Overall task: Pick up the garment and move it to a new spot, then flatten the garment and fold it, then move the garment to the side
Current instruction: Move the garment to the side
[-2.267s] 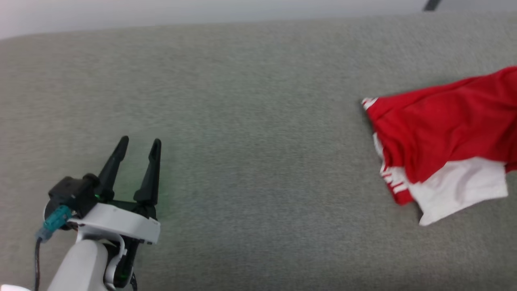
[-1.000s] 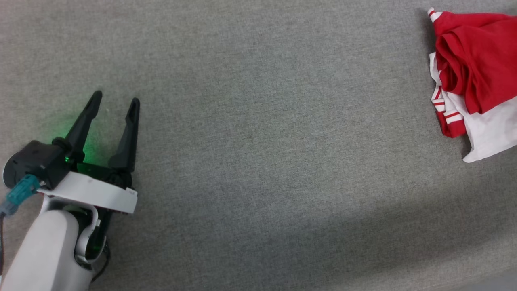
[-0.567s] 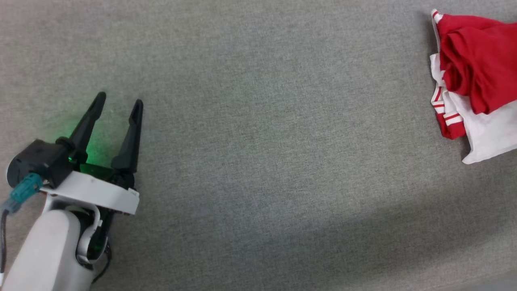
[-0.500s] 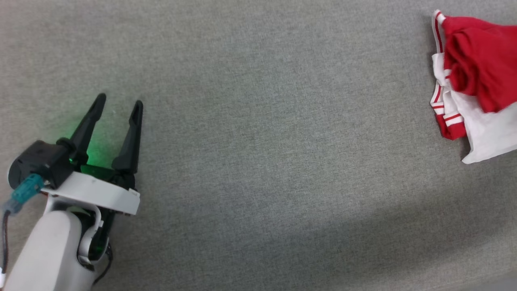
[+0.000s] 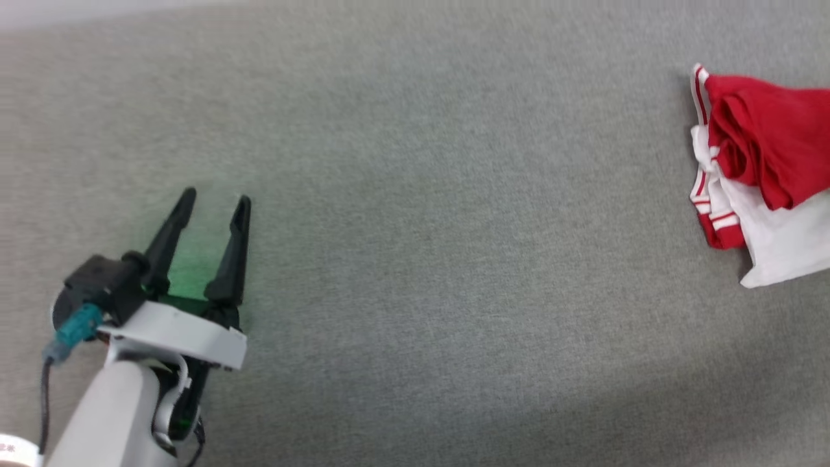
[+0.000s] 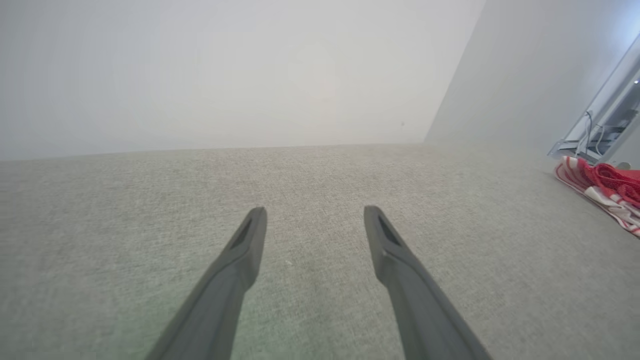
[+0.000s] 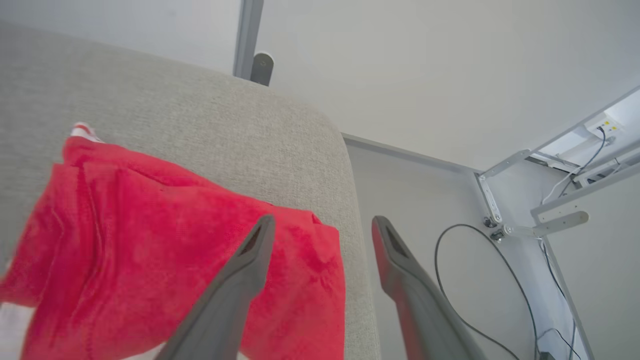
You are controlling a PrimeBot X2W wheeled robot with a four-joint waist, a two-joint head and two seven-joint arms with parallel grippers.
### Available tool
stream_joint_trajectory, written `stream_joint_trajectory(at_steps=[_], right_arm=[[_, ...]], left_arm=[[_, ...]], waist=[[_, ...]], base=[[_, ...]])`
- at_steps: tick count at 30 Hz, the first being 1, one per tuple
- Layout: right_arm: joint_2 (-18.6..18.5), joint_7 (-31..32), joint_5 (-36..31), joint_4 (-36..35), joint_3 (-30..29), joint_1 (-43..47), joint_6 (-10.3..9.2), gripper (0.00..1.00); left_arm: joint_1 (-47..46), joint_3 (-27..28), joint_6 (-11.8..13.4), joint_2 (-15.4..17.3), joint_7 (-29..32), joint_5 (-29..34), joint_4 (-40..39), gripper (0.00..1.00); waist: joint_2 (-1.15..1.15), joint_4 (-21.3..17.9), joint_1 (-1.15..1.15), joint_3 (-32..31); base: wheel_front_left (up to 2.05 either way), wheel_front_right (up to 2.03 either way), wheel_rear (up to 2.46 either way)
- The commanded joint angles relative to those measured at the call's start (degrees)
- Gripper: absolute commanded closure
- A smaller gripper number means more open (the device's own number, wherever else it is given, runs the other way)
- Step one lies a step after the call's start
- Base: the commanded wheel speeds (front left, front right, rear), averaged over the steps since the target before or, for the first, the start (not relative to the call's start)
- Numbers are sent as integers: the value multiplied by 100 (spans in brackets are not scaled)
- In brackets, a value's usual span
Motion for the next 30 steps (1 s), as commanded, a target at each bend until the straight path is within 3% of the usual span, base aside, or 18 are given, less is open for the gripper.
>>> stream_joint_trajectory(at_steps=[1,15,30], right_arm=[[13,-118,109,-48,-21,135,-8,0],[243,-990,185,-712,-387,1651,-7,0],[796,-1171,-377,-1879,-1897,3572,-8,0]], left_arm=[[116,-1,-15,-29,-39,-27,53,0],[727,366,-74,-317,-87,42,233,0],[1646,1118,-99,-464,-87,280,-256,0]], waist=[[0,252,0,-378],[0,831,0,-1552],[0,1250,0,-2282]], base=[[0,0,0],[0,0,0],[0,0,0]])
